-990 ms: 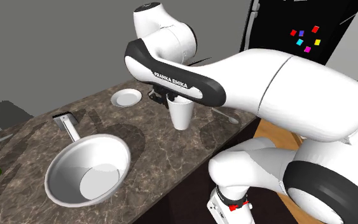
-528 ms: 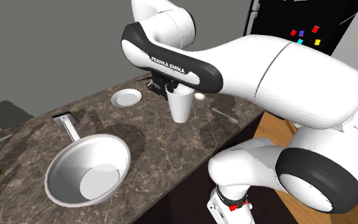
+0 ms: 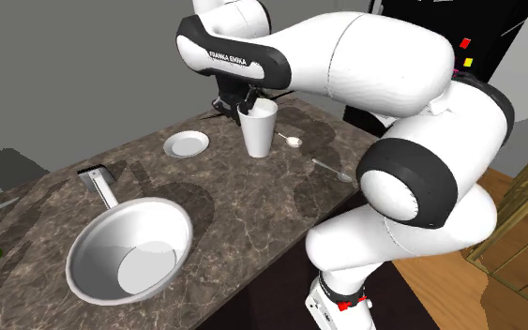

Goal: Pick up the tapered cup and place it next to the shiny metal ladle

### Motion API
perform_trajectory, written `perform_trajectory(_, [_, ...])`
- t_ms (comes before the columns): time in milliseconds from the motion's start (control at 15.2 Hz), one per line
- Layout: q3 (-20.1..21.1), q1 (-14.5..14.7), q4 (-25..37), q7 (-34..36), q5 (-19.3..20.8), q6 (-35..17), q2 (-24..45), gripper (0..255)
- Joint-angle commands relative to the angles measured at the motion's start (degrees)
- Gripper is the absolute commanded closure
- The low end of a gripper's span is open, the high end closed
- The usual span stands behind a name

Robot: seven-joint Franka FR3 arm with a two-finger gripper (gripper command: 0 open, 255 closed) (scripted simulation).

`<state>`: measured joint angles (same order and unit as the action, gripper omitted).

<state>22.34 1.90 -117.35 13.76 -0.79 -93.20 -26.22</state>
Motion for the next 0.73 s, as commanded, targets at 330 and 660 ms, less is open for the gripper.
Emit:
perform_trajectory(330, [1.1,-3.1,13.4,0.1,5.4,-1.4,15.5,255])
perform_trajectory(660, [1.7,-3.7,25.9,0.6,10.2,0.3,27.5,255])
